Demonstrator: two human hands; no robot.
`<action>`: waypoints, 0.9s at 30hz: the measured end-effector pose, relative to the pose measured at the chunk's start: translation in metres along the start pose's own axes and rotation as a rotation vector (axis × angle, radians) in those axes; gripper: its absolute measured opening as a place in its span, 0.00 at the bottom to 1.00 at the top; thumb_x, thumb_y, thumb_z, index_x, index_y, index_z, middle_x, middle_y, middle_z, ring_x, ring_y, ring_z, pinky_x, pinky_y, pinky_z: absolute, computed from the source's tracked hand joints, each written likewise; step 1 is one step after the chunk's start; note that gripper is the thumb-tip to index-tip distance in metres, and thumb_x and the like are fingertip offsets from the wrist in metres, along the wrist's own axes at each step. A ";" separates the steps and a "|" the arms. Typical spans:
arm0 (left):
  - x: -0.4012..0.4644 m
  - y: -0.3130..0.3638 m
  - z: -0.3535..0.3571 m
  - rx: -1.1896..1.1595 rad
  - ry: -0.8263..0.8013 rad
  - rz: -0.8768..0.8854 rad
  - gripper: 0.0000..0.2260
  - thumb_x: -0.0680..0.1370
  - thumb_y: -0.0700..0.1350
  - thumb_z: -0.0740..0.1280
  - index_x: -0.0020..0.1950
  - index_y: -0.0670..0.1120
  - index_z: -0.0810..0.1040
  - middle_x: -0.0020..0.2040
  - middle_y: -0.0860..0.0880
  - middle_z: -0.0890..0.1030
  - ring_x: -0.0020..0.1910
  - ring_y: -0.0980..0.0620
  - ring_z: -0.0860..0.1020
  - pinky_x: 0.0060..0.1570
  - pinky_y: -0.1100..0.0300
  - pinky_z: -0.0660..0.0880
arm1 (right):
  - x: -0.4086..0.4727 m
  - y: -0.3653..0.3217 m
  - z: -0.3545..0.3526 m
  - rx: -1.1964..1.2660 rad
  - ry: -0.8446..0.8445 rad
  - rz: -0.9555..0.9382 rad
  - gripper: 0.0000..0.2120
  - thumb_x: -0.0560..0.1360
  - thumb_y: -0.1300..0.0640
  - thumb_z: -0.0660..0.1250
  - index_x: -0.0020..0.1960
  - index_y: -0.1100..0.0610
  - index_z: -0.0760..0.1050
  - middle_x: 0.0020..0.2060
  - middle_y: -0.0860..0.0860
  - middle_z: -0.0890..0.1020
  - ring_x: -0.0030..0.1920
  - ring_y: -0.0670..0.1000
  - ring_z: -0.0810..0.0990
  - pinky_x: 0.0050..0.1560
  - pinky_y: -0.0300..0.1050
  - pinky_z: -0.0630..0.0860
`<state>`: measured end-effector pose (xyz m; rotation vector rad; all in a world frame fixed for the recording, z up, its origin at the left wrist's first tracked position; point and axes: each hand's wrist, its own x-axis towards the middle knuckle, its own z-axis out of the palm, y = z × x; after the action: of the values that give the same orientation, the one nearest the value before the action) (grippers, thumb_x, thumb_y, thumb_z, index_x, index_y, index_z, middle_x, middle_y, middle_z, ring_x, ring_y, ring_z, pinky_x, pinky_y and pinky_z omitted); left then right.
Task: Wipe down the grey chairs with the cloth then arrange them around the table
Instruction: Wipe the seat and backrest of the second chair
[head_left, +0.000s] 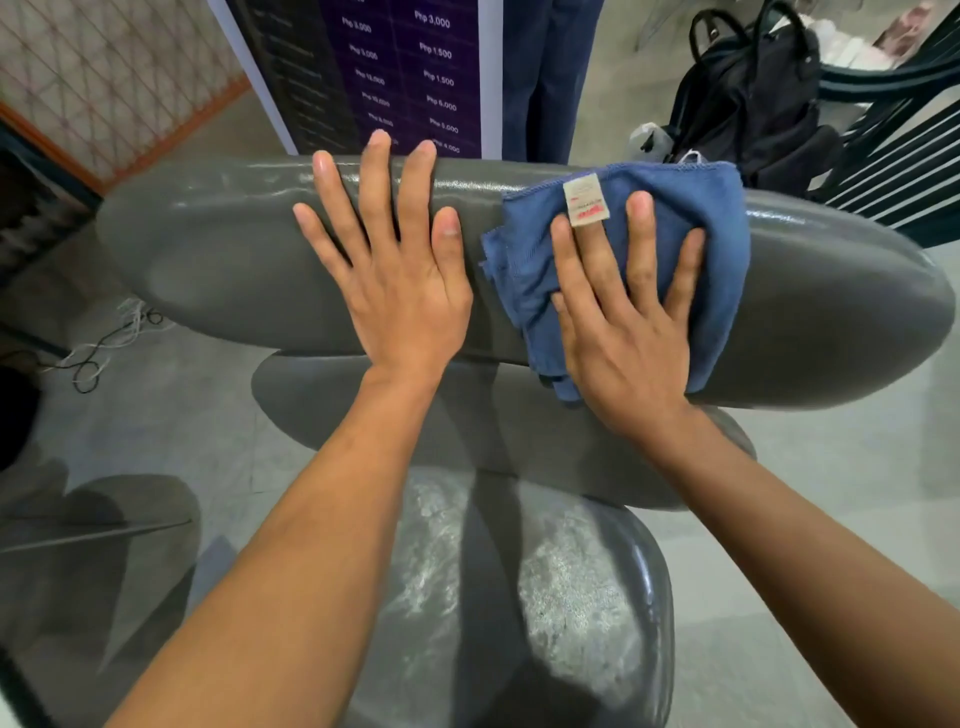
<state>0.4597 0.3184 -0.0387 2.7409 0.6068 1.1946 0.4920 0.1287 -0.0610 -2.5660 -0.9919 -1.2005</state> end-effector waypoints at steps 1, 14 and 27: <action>-0.001 0.000 0.001 0.002 0.008 0.006 0.22 0.86 0.52 0.51 0.78 0.50 0.68 0.79 0.44 0.67 0.79 0.31 0.60 0.76 0.31 0.53 | -0.008 0.000 0.006 -0.010 -0.005 -0.051 0.28 0.81 0.60 0.62 0.80 0.60 0.61 0.79 0.53 0.61 0.80 0.65 0.51 0.78 0.65 0.37; -0.002 -0.005 -0.008 0.037 -0.014 0.057 0.23 0.86 0.54 0.49 0.80 0.50 0.66 0.80 0.45 0.66 0.79 0.33 0.60 0.77 0.32 0.52 | -0.025 0.022 -0.012 0.065 -0.288 -0.344 0.34 0.74 0.62 0.60 0.80 0.63 0.57 0.81 0.57 0.57 0.81 0.58 0.45 0.78 0.53 0.29; -0.125 0.030 -0.020 -0.652 -0.154 -0.339 0.21 0.83 0.40 0.65 0.77 0.44 0.70 0.77 0.45 0.66 0.78 0.49 0.64 0.76 0.50 0.63 | -0.015 0.021 -0.026 0.500 -0.039 -0.168 0.18 0.85 0.61 0.54 0.69 0.65 0.75 0.70 0.65 0.73 0.74 0.67 0.67 0.79 0.61 0.54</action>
<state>0.3782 0.2403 -0.1036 2.0595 0.5183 0.8873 0.4815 0.0952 -0.0508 -2.1531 -1.3383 -0.8028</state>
